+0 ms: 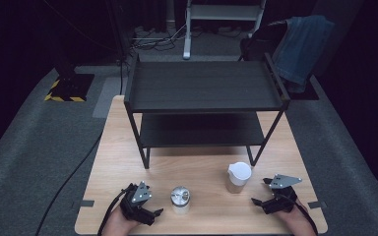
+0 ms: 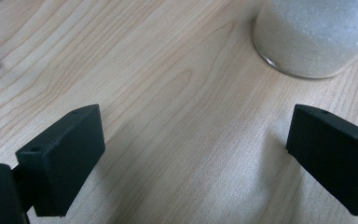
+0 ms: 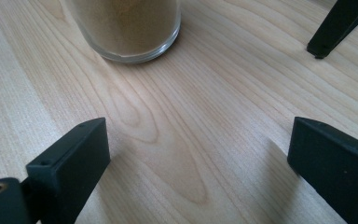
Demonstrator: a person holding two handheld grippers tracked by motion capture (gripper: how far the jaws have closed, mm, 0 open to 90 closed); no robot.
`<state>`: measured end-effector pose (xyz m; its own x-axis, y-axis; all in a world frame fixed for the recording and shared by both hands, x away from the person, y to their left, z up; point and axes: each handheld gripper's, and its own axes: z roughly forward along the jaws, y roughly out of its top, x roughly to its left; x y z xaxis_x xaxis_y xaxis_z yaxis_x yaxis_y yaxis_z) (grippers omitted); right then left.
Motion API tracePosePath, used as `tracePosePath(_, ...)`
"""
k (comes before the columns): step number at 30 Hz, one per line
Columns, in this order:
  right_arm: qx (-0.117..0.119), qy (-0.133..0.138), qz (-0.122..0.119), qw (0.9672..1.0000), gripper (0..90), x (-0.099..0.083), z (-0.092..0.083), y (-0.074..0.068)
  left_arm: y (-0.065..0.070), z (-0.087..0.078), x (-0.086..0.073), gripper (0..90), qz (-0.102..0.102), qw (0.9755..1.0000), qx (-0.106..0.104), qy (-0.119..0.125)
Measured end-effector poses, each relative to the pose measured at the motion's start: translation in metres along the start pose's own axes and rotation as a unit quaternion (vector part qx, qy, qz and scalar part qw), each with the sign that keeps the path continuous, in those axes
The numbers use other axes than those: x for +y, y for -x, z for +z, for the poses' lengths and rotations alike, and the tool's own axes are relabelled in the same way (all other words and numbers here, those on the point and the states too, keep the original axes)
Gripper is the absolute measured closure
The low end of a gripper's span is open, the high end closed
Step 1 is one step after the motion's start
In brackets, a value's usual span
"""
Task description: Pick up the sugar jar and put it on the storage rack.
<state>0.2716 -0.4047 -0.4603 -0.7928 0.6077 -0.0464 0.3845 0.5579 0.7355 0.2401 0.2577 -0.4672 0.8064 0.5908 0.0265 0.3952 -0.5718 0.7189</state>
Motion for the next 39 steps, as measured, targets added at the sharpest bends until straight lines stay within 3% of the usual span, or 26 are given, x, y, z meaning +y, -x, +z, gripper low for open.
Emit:
tracePosePath(30, 0.000, 0.000, 0.000, 1.0000, 5.5, 0.0001, 0.0000, 0.0001, 0.0009, 0.0000, 0.0000, 4.5, 0.000, 1.0000, 0.002, 0.000)
tracePosePath(39, 0.000, 0.000, 0.000, 1.0000, 5.4, 0.0001, 0.0000, 0.0002, 0.0045, -0.0007, 0.0033, 3.9, 0.020, 0.9997, -0.016, 0.007)
